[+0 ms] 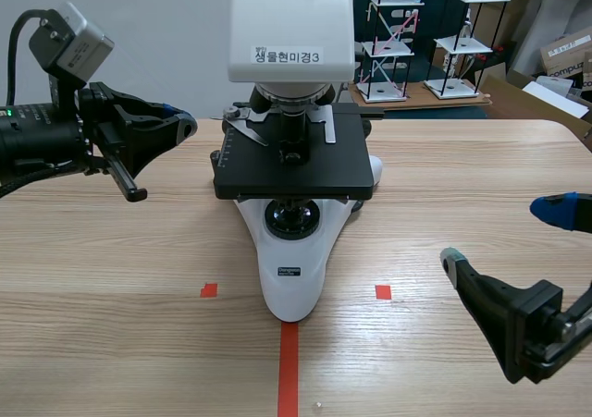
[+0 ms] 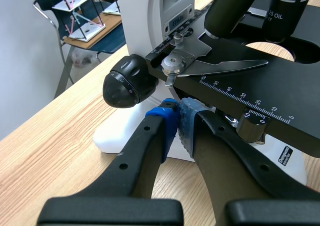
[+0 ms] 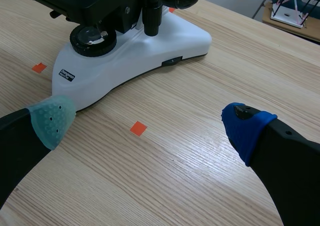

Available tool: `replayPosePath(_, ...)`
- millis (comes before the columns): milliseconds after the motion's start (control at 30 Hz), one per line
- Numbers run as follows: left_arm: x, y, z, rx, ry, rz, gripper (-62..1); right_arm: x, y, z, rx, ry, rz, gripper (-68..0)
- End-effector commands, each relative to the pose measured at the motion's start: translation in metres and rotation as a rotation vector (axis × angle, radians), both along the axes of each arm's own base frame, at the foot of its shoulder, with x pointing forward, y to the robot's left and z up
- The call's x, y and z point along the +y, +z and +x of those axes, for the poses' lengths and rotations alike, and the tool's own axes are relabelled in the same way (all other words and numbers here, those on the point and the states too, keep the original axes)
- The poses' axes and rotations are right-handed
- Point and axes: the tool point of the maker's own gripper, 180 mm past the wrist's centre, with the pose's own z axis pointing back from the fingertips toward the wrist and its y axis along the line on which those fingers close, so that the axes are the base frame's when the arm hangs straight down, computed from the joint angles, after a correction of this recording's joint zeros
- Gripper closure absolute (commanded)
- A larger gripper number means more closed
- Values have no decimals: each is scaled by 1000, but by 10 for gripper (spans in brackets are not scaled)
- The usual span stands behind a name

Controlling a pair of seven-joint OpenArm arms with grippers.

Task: Return to the home posture

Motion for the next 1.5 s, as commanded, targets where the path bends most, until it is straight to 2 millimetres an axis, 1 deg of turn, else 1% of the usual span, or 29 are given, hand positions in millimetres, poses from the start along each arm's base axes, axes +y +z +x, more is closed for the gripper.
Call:
replayPosePath(0, -5, 13, 1, -34, -12, -30, -40, -1, 11, 4, -38, -4, 10, -648)
replayPosePath(1067, -4, 13, 1, -33, -11, -27, -40, -1, 11, 4, -38, -4, 10, -648)
replayPosePath(1167, 0, 11, -1, -28, -9, -18, -41, -1, 11, 4, -38, -4, 10, -648)
replayPosePath(1267, 7, 5, -9, -18, -7, -17, -41, -1, 11, 4, -38, -4, 10, -648)
replayPosePath(1467, 32, -4, -28, 16, 38, -41, -43, -1, 11, 4, -38, -4, 10, -648)
